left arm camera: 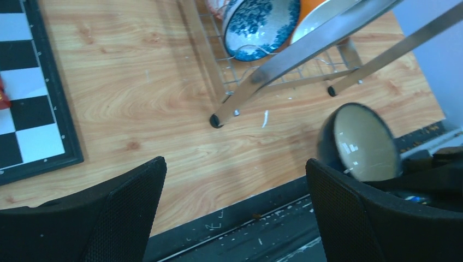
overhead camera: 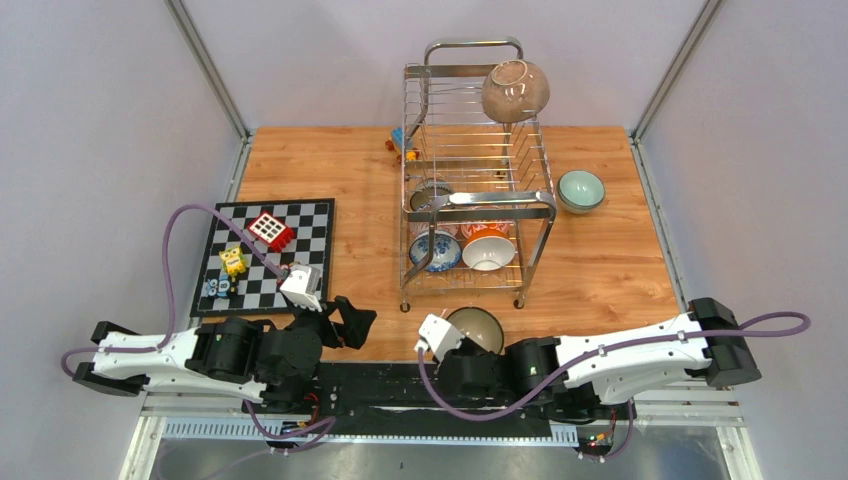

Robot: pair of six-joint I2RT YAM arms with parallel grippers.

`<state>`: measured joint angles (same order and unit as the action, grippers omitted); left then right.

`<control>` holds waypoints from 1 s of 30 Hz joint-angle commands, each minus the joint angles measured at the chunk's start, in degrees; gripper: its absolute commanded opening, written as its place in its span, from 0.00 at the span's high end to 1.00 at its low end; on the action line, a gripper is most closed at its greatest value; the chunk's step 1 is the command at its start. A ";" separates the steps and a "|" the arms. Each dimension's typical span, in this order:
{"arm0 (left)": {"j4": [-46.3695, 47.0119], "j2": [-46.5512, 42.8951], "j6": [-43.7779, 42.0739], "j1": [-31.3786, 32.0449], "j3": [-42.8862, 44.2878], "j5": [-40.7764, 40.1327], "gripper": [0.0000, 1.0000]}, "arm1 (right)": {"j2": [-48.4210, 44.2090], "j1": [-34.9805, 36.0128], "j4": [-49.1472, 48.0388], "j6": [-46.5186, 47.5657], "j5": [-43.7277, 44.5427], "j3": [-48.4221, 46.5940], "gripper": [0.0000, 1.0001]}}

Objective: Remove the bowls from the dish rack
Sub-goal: Pick up the bowl from the dish rack.

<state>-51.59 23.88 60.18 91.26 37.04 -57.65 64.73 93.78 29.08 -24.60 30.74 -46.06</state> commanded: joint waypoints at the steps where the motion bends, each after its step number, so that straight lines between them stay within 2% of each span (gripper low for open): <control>1: 2.96 -1.32 -2.53 0.05 3.38 2.41 0.00 | 3.56 4.43 -2.72 9.73 0.90 -3.77 0.98; 6: -2.18 -6.21 3.88 0.05 3.15 -0.49 0.00 | 7.09 7.42 -5.07 14.86 0.93 -4.72 0.98; 10: 4.21 -11.85 -3.55 0.05 0.20 5.90 0.00 | 9.16 9.36 -6.31 19.45 1.77 -5.46 0.98; 12: 4.27 -11.40 -4.23 0.05 0.08 8.78 0.00 | 9.12 10.18 -7.70 21.98 1.31 -5.07 0.98; 15: 2.02 -5.08 -5.74 0.05 2.23 11.76 0.00 | 8.84 10.37 -9.03 24.34 -0.31 -4.51 0.98; 19: 3.76 7.88 -11.21 0.05 7.07 18.05 0.00 | 8.95 10.37 -9.22 27.21 -1.33 -4.21 0.98; 23: 4.72 17.96 -15.99 0.05 12.06 20.87 0.00 | 8.48 10.83 -9.39 27.83 -1.48 -4.00 0.98; 30: 8.91 23.39 -19.45 0.03 13.33 22.91 0.00 | 6.02 12.68 -9.39 28.78 0.80 -2.74 0.98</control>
<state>-45.58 46.57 44.05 91.24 49.63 -37.28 73.63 104.75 21.41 1.56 27.40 -48.90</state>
